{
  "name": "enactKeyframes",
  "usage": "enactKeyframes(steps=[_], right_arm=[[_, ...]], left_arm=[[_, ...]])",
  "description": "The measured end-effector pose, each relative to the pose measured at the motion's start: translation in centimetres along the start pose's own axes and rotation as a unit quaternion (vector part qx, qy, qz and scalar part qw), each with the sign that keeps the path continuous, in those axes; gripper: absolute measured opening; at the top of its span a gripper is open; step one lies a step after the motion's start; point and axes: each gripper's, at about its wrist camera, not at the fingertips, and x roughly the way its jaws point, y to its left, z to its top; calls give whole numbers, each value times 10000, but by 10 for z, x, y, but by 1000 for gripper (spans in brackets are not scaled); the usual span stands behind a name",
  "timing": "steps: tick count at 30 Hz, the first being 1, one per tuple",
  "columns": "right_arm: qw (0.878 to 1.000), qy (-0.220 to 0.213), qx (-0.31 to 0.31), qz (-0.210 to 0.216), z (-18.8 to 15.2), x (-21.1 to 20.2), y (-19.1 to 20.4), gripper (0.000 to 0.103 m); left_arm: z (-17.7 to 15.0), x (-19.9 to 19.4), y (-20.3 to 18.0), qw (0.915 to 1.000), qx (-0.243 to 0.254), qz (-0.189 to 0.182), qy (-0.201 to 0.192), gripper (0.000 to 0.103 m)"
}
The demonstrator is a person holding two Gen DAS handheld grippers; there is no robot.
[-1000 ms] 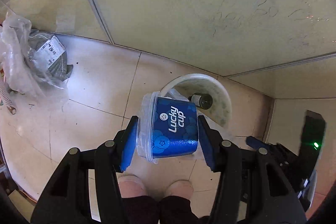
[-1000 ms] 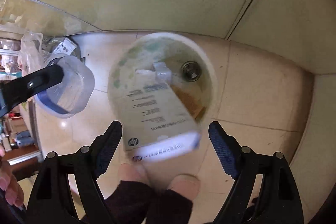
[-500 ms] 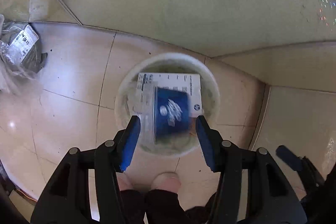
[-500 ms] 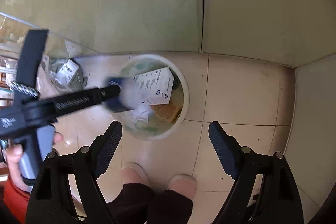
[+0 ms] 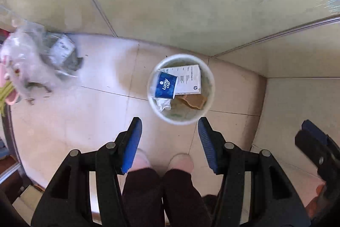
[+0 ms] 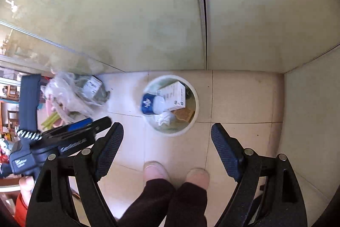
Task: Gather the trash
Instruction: 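Open both grippers over the bin, dropping the HP box and Lucky cup in, then raise both tools from the bin back up toward the counter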
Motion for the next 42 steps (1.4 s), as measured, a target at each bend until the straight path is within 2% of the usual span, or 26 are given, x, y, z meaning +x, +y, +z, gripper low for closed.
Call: enactKeyframes(steps=[8,11,14,20,26,31,35,38,42], right_arm=[[9984,-554,-53,-137,16,-153,51,82],[9963,-844,-88,-126,21,-208,71,82],[9925,-1212,-148,-90,26,-261,93,82],[9811,-1907,-271,-194,33,-340,129,82],[9596,-2747,-264,-539,41,-406,147,82],[9463,-3165,-161,-634,65,-445,149,82],[9340,-3479,-195,-793,94,-464,138,82],[9275,-3633,-221,-847,119,-474,123,82],[9267,-3655,-360,-796,167,-483,99,82]], left_arm=[[-6,-191,-18,9973,227,101,-684,54],[-6,-263,-28,9942,346,16,-1022,54],[-8,-332,-38,9883,568,-2,-1419,54],[-14,-433,-60,9711,1079,69,-2128,54],[-7,-500,-78,9486,1438,15,-2818,54],[14,-540,-96,9360,1621,-77,-3122,57],[39,-556,-117,9225,1779,-41,-3426,69],[66,-562,-136,9175,1741,-57,-3575,69],[108,-563,-164,9168,1559,-134,-3674,69]])
